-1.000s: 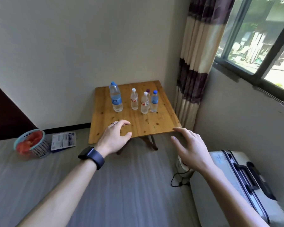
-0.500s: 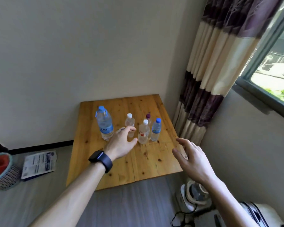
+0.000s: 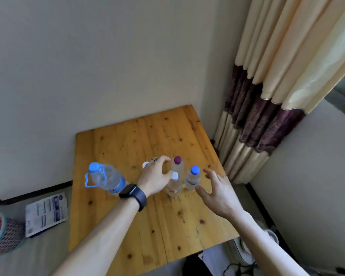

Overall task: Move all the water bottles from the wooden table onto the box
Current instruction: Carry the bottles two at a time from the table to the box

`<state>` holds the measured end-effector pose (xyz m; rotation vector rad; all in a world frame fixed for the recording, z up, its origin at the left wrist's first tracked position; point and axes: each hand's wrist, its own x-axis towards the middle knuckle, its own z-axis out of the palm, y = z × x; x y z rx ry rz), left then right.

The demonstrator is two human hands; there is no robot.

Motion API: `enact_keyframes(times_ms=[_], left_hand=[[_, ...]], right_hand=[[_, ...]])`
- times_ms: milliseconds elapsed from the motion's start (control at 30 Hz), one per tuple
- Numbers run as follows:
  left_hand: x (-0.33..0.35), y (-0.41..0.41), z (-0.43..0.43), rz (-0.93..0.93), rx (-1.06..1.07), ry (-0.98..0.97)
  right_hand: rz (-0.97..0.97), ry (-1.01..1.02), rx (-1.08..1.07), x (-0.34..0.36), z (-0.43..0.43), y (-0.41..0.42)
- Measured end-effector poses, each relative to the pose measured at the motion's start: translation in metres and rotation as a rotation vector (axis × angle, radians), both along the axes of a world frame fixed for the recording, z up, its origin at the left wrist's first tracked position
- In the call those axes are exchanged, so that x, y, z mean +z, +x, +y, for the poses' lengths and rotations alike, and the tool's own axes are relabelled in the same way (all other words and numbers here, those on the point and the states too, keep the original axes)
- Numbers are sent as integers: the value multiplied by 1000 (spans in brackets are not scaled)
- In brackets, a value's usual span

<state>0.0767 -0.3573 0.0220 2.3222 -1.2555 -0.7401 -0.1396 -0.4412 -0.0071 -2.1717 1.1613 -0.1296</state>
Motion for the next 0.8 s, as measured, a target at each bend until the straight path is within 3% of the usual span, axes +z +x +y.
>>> enact_keyframes(times_ms=[233,533,800], left_hand=[[-49,20,-83,68,47,189],[-124,34,-124,180,-15,393],[-139,39,-121,192,27,290]], right_hand=[[83,117,79,-66,-51,43],[-26,202,35,-107,-66,52],[71,274,-27,-113,-68,67]])
